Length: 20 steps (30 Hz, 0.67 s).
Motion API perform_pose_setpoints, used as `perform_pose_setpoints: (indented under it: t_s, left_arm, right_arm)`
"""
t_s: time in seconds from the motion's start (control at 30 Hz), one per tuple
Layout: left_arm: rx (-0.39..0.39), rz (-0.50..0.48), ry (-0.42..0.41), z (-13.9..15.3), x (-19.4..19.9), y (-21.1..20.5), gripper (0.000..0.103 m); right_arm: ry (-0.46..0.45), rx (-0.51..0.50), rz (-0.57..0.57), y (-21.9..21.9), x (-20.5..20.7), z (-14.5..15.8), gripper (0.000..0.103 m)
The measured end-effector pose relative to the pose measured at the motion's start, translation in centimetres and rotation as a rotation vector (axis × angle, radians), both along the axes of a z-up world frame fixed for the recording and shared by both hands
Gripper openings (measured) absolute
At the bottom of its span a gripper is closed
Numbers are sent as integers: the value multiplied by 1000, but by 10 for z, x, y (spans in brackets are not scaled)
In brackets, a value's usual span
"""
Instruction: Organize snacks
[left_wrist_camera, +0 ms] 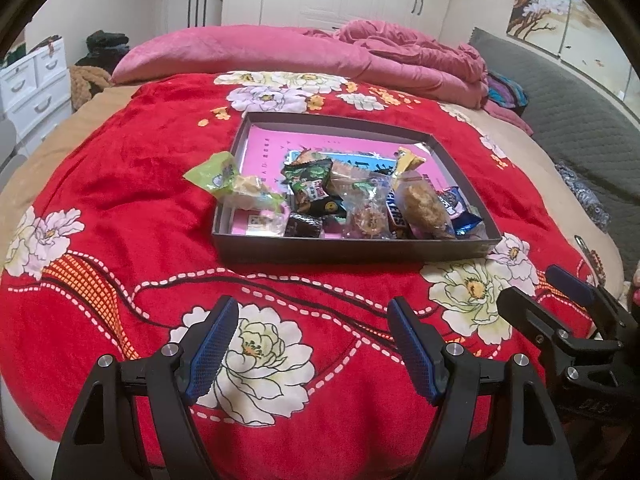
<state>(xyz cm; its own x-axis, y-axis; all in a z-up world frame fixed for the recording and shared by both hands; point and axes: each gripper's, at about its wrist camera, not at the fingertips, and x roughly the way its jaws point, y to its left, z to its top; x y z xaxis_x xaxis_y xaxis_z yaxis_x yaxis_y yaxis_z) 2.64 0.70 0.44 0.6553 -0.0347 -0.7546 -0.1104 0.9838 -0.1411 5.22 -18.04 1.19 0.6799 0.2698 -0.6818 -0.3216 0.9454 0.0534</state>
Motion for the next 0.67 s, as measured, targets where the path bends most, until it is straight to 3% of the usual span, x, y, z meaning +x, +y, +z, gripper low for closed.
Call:
perform_pose_setpoints:
  t_s: [0.47,0.67]
  left_arm:
    - [24,40,3,1,3,5,78]
    - [-99,134,-9,4,5,35,78]
  right_arm:
    - [-4,50,-55,-15,6,2,102]
    - [-29,110,-152,-44,26,13,102]
